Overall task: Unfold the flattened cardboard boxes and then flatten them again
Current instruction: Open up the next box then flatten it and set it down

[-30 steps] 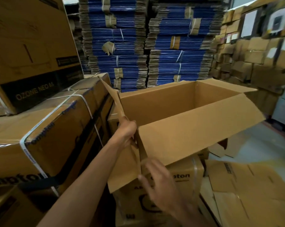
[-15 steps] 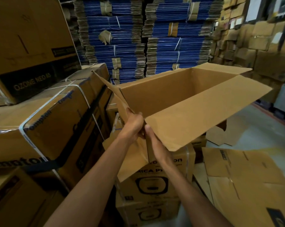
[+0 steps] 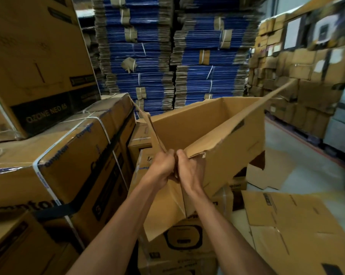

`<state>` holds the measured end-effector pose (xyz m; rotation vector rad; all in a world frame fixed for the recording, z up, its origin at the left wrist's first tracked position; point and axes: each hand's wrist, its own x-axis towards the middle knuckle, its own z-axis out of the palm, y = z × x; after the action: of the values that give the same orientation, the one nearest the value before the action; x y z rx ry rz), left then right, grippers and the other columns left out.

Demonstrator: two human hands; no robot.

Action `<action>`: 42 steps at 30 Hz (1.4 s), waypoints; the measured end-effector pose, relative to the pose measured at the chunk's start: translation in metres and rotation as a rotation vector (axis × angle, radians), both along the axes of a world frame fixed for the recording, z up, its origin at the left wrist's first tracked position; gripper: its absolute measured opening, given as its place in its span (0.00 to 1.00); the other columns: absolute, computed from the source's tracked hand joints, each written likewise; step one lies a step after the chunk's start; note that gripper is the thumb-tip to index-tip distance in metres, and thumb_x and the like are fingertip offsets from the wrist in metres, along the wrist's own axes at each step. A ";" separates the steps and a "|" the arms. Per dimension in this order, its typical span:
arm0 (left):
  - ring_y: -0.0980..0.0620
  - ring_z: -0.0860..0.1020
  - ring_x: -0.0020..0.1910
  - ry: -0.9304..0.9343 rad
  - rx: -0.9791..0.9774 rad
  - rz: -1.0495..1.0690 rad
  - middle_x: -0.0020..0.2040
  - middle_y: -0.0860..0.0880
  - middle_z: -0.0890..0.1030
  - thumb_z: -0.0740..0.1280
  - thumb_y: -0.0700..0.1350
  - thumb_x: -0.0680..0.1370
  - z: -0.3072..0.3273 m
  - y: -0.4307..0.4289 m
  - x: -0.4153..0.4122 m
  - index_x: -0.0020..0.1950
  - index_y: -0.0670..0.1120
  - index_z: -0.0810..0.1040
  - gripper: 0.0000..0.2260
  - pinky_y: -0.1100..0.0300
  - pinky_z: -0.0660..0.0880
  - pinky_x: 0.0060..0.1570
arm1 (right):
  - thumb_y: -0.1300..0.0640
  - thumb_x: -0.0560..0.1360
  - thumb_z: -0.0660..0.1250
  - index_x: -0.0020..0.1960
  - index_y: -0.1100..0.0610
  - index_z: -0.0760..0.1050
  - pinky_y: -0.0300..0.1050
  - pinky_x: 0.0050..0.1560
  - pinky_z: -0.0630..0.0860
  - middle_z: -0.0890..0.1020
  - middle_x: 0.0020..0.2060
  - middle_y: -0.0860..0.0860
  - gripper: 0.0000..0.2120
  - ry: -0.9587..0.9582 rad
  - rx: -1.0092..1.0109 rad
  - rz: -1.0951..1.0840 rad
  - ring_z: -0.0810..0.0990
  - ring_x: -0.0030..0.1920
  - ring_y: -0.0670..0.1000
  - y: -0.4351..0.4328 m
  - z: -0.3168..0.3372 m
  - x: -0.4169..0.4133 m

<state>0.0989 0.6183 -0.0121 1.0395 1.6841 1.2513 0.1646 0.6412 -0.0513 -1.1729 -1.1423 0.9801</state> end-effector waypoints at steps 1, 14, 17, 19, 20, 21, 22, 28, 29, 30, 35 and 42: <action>0.42 0.80 0.35 -0.021 -0.005 -0.030 0.39 0.38 0.79 0.54 0.43 0.87 0.007 -0.008 -0.003 0.57 0.33 0.77 0.16 0.50 0.80 0.28 | 0.39 0.63 0.60 0.57 0.66 0.77 0.37 0.32 0.74 0.83 0.46 0.60 0.35 -0.050 0.025 0.002 0.82 0.43 0.56 -0.004 0.007 0.000; 0.38 0.71 0.71 -1.067 0.319 -0.143 0.69 0.35 0.74 0.54 0.48 0.86 -0.019 -0.091 -0.047 0.72 0.37 0.72 0.21 0.43 0.62 0.76 | 0.36 0.80 0.54 0.43 0.58 0.77 0.55 0.51 0.75 0.79 0.40 0.55 0.28 -0.881 0.174 0.218 0.78 0.47 0.59 -0.071 0.056 -0.045; 0.40 0.77 0.68 -1.144 0.375 -0.211 0.67 0.40 0.79 0.59 0.62 0.81 -0.039 -0.104 -0.048 0.71 0.42 0.76 0.29 0.41 0.69 0.70 | 0.29 0.79 0.51 0.53 0.58 0.79 0.56 0.52 0.77 0.83 0.48 0.58 0.35 -1.035 0.181 0.282 0.81 0.50 0.60 -0.081 0.043 -0.042; 0.40 0.79 0.66 -1.135 0.411 -0.223 0.67 0.39 0.79 0.63 0.62 0.78 -0.046 -0.107 -0.048 0.71 0.43 0.76 0.29 0.41 0.75 0.65 | 0.31 0.80 0.53 0.66 0.54 0.75 0.57 0.59 0.76 0.80 0.60 0.56 0.31 -1.104 0.158 0.407 0.79 0.61 0.59 -0.085 0.031 -0.034; 0.41 0.80 0.63 -1.141 0.383 -0.202 0.67 0.38 0.80 0.66 0.60 0.76 -0.050 -0.105 -0.048 0.69 0.42 0.77 0.29 0.43 0.78 0.60 | 0.34 0.81 0.54 0.73 0.52 0.70 0.57 0.66 0.72 0.75 0.69 0.54 0.29 -1.151 0.143 0.484 0.73 0.69 0.58 -0.086 0.024 -0.030; 0.41 0.81 0.62 -1.146 0.330 -0.167 0.66 0.38 0.80 0.68 0.58 0.75 -0.053 -0.103 -0.049 0.68 0.40 0.78 0.28 0.45 0.78 0.58 | 0.36 0.82 0.56 0.77 0.51 0.64 0.57 0.72 0.66 0.68 0.76 0.54 0.29 -1.193 0.144 0.546 0.66 0.76 0.57 -0.088 0.019 -0.026; 0.41 0.81 0.62 -1.144 0.284 -0.154 0.66 0.37 0.80 0.70 0.56 0.74 -0.057 -0.101 -0.049 0.67 0.38 0.78 0.28 0.44 0.77 0.61 | 0.39 0.82 0.57 0.79 0.51 0.62 0.56 0.75 0.62 0.63 0.78 0.55 0.29 -1.207 0.159 0.584 0.60 0.78 0.57 -0.088 0.014 -0.024; 0.43 0.83 0.51 -1.092 0.137 -0.142 0.55 0.39 0.83 0.67 0.48 0.80 -0.073 -0.094 -0.054 0.59 0.40 0.82 0.14 0.48 0.78 0.59 | 0.46 0.78 0.61 0.69 0.54 0.74 0.55 0.70 0.68 0.76 0.67 0.50 0.22 -0.956 0.317 0.493 0.72 0.67 0.51 -0.109 -0.017 -0.013; 0.43 0.83 0.53 -1.081 0.123 -0.125 0.57 0.39 0.83 0.65 0.47 0.82 -0.073 -0.093 -0.053 0.63 0.39 0.80 0.15 0.48 0.79 0.58 | 0.45 0.79 0.60 0.70 0.53 0.74 0.52 0.71 0.67 0.75 0.68 0.48 0.23 -0.959 0.406 0.326 0.70 0.69 0.50 -0.116 -0.030 -0.013; 0.42 0.82 0.55 -1.079 0.104 -0.113 0.60 0.38 0.82 0.64 0.48 0.83 -0.074 -0.092 -0.051 0.66 0.38 0.78 0.17 0.47 0.79 0.58 | 0.45 0.79 0.59 0.69 0.53 0.76 0.48 0.70 0.68 0.76 0.68 0.47 0.22 -0.901 0.489 0.160 0.70 0.68 0.49 -0.126 -0.043 -0.013; 0.36 0.77 0.65 -1.166 0.133 -0.104 0.65 0.36 0.79 0.62 0.44 0.84 -0.071 -0.085 -0.050 0.71 0.42 0.73 0.16 0.35 0.78 0.58 | 0.53 0.78 0.63 0.43 0.53 0.79 0.38 0.45 0.72 0.79 0.40 0.43 0.09 -0.527 0.511 -0.130 0.77 0.43 0.44 -0.173 -0.087 -0.003; 0.35 0.75 0.65 -1.207 0.141 -0.114 0.65 0.36 0.78 0.62 0.38 0.83 -0.077 -0.090 -0.042 0.70 0.43 0.73 0.15 0.30 0.76 0.57 | 0.52 0.80 0.66 0.67 0.53 0.71 0.65 0.68 0.72 0.79 0.61 0.62 0.17 0.999 -0.201 -0.026 0.79 0.61 0.65 -0.157 -0.076 0.051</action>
<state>0.0573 0.5281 -0.0895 0.2618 0.5975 1.4692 0.2152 0.4839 -0.1268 -0.6674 -0.2299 1.4404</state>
